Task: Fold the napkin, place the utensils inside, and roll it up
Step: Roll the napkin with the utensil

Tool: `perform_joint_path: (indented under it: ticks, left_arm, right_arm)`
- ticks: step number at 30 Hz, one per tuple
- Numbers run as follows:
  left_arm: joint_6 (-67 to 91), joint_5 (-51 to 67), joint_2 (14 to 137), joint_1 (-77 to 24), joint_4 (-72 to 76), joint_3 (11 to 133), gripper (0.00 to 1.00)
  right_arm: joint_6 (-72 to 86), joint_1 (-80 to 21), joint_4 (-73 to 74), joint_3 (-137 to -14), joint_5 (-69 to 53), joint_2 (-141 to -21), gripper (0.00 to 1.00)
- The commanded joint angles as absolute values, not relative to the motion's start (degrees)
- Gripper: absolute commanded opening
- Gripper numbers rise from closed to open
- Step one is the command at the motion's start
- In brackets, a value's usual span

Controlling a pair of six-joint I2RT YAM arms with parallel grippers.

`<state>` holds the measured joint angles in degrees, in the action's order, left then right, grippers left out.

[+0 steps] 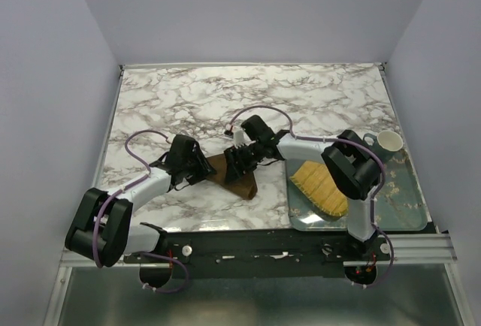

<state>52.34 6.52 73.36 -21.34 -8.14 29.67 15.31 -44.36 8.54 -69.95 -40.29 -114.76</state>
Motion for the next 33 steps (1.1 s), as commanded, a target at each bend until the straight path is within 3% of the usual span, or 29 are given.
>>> perform_joint_path:
  ticks: [1, 5, 11, 17, 23, 26, 28, 33]
  left_arm:
    - [51.86, 5.27, 73.65, -21.36, -9.49, 29.7, 0.51]
    - [51.77, 5.71, 73.92, -21.36, -9.84, 30.94, 0.52]
    - [52.64, 6.76, 74.7, -21.36, -9.49, 31.2, 0.52]
    - [54.05, 7.38, 74.53, -21.45, -9.23, 31.03, 0.52]
    - [55.19, 8.26, 73.83, -21.53, -8.88, 30.5, 0.52]
    - [55.28, 8.26, 73.39, -21.36, -9.05, 30.41, 0.52]
    - [55.2, 8.09, 73.21, -21.45, -9.23, 30.32, 0.52]
    - [54.93, 7.39, 71.46, -21.36, -10.02, 30.23, 0.62]
  right_arm:
    - [12.12, -48.86, 26.0, -74.52, -18.13, -110.57, 0.71]
    - [13.71, -54.66, 29.44, -77.78, -0.5, -108.99, 0.75]
    - [15.03, -62.3, 30.94, -82.7, 14.47, -112.23, 0.77]
    - [16.95, -66.97, 32.78, -86.92, 23.89, -116.98, 0.78]
    - [19.51, -67.24, 32.26, -87.1, 24.69, -122.17, 0.77]
    - [20.39, -67.24, 30.68, -84.91, 24.35, -121.73, 0.68]
    - [21.09, -67.15, 28.84, -83.15, 23.56, -120.07, 0.53]
    - [22.59, -64.7, 20.86, -75.16, 15.76, -116.11, 0.35]
